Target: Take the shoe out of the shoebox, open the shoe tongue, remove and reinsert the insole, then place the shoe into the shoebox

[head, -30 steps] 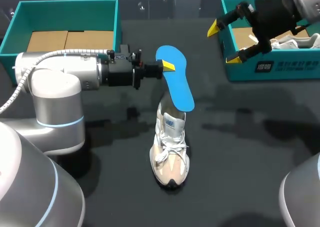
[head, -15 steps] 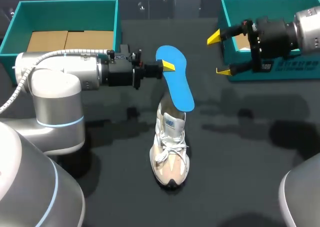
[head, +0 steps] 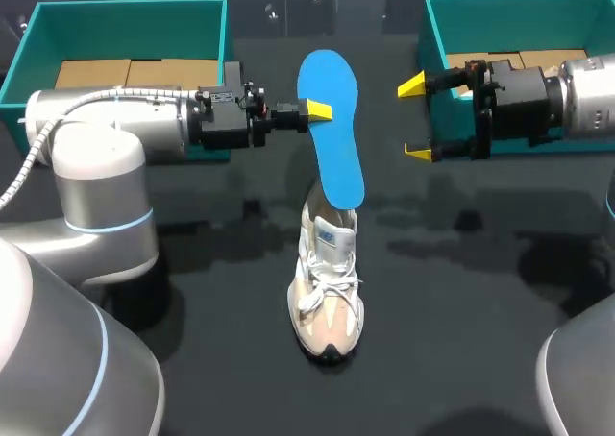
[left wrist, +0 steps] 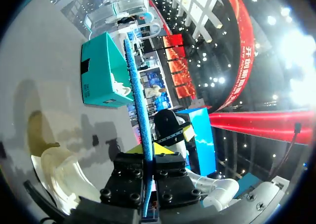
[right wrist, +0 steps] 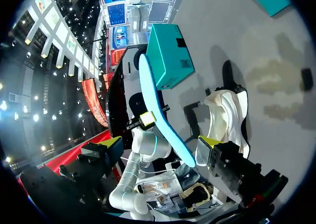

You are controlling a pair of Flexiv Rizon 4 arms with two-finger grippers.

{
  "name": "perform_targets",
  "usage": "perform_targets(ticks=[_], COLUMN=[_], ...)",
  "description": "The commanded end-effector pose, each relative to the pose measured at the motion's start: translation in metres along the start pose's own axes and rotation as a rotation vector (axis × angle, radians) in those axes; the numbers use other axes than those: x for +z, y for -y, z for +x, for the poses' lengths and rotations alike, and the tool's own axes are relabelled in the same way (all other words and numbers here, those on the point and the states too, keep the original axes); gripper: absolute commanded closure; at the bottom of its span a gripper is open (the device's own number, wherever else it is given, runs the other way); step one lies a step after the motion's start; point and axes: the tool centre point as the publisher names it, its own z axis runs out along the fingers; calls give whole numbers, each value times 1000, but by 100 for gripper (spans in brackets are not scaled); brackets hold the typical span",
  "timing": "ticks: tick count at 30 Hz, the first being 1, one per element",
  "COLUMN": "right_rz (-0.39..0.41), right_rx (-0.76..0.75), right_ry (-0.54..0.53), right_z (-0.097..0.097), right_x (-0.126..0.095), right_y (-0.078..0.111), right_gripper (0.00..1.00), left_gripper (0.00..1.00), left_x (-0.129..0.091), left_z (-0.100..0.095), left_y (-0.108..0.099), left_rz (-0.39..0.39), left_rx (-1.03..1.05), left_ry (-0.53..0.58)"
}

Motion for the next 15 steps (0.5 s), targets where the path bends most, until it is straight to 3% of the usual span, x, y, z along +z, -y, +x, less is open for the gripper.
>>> perform_targets(ticks=[1, 10, 15], right_rz=[4, 17, 18], right_rx=[1, -3, -18], right_ry=[-26, -51, -76], right_z=[-5, -4, -5], right_x=[4, 7, 8], right_y=[-3, -8, -9], right_gripper=[0, 0, 0], left_gripper=[100, 100, 100], left_x=[-8, -9, -10], left_z=[4, 18, 26], left_y=[4, 14, 16], left_rz=[27, 73, 55], left_rx=[138, 523, 753], left_ry=[-57, -131, -149])
